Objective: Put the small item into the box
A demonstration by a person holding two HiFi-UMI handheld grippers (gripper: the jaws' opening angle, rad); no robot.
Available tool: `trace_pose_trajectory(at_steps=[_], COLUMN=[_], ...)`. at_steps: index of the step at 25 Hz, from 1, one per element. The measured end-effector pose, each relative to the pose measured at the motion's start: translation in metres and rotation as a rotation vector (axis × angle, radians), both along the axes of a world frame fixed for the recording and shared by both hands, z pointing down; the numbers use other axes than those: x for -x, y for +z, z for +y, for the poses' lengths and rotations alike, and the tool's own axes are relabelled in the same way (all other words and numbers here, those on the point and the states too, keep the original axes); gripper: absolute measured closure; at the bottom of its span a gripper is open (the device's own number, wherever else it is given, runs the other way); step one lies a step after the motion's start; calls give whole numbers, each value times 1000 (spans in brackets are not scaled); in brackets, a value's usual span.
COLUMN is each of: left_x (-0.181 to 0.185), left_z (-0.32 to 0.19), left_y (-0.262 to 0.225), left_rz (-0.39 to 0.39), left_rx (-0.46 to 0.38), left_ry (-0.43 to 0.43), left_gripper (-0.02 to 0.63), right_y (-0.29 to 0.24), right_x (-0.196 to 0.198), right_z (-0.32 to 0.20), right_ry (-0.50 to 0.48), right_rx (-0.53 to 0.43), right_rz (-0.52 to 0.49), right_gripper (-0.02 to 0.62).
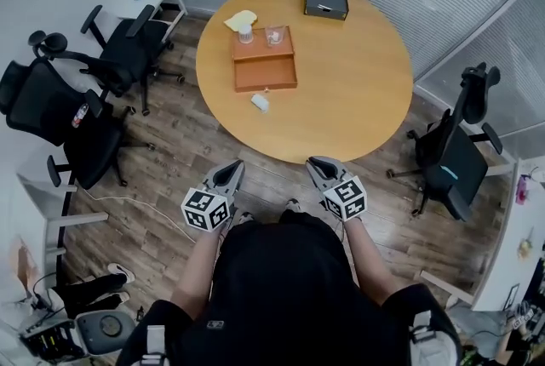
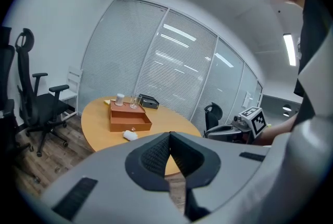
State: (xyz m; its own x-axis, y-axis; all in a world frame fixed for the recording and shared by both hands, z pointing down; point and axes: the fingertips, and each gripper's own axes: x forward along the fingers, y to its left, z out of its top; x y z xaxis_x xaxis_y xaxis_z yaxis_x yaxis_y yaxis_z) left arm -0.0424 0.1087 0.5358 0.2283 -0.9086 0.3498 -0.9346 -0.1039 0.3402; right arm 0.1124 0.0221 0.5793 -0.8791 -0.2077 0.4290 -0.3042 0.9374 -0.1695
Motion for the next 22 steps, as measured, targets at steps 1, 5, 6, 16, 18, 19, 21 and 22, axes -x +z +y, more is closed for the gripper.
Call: trace_pose_trajectory(at_steps=[1,5,6,16,18,19,21,22], left_x=[0,-3,-5,-11,-11,-11,-8,-6], left_z=[-2,-9,-11,-20,-18,-18,-16,-16], left_y=[1,3,3,10,12,12,14,16], left_rz=[1,0,-2,-4,-1,-1,2,5], left_rx=[0,-1,-1,15,23,27,32,35], left_ry=[-10,-39,-44,-92,-93,-93,-93,-93], left_gripper=[600,600,600,600,600,600,600,600], right_y=[1,3,3,10,13,14,15,16], right_x=[-2,-8,-10,-18,-19,-19,-18,-17], right_z=[-2,-14,-18,-36,-36,-35,-33,-32], right_ry=[-5,-23,-25,-22,-19,-18,-17,-15], right_rx=[1,4,1,10,23,27,33,35], right_rz=[1,5,8,31,32,32,33,35], right_gripper=[568,568,568,568,568,568,568,568])
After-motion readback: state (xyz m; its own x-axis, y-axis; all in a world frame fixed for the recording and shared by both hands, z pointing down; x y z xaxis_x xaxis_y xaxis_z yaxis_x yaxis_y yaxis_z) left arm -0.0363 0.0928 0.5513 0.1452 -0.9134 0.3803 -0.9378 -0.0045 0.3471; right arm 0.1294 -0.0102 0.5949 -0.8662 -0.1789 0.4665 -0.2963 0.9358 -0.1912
